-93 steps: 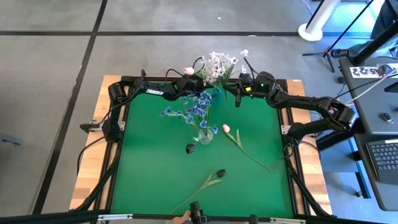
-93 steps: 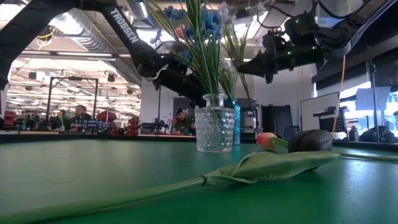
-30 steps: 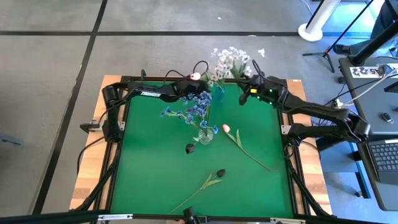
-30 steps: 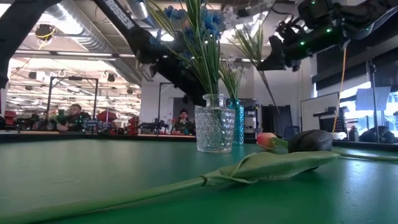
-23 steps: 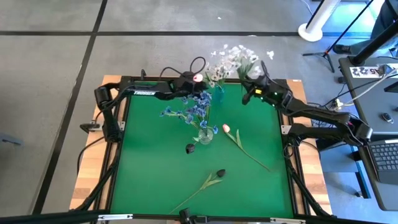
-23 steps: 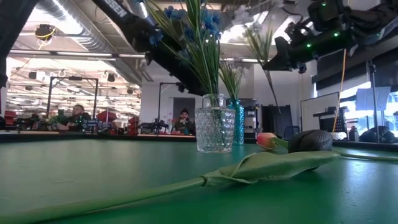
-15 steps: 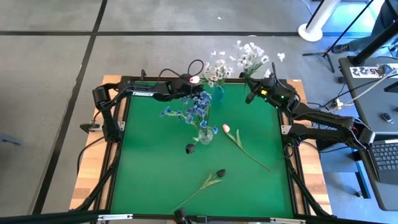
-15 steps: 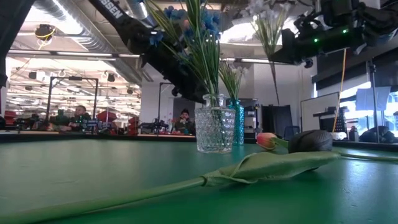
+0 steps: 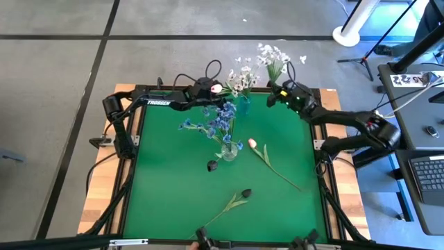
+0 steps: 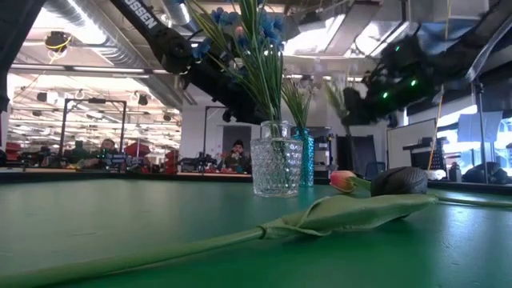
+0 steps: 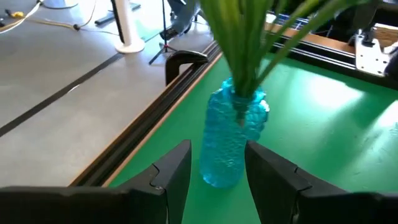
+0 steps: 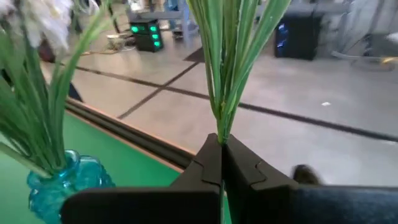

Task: Sort flowers into vase by color
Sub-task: Put the white flowers into the blue transparent vase

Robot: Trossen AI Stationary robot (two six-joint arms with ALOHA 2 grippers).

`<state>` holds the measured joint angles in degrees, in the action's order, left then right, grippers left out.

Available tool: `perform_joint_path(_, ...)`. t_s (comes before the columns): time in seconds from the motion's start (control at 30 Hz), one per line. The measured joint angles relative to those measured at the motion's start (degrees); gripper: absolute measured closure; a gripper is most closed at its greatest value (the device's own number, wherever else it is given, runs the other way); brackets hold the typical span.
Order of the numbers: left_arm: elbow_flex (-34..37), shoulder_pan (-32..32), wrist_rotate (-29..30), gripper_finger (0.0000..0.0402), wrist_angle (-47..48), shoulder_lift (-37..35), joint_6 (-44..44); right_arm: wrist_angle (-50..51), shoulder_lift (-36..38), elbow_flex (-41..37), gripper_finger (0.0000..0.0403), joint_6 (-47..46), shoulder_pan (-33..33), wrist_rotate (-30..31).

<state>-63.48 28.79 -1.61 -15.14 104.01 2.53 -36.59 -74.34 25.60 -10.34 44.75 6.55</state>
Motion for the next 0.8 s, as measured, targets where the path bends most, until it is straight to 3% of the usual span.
perform_joint_path(0.13, 0.00, 0.63, 0.00, 0.0255, 0.28, 0.00, 0.40, -5.57, -9.00, 1.84, 0.0403, -2.79, 1.53, -5.48)
perform_joint_path(0.37, 0.00, 0.79, -3.38, 0.0252, -0.02, 0.87, 0.52, -6.76, -20.64, 9.06, 0.0403, -3.53, 0.50, -11.55)
perform_joint_path(0.8, 0.00, -0.02, -3.87, 0.0170, -6.49, 5.44, 1.57, -2.95, -24.82, 14.85, 0.0403, -3.16, -3.59, -14.33)
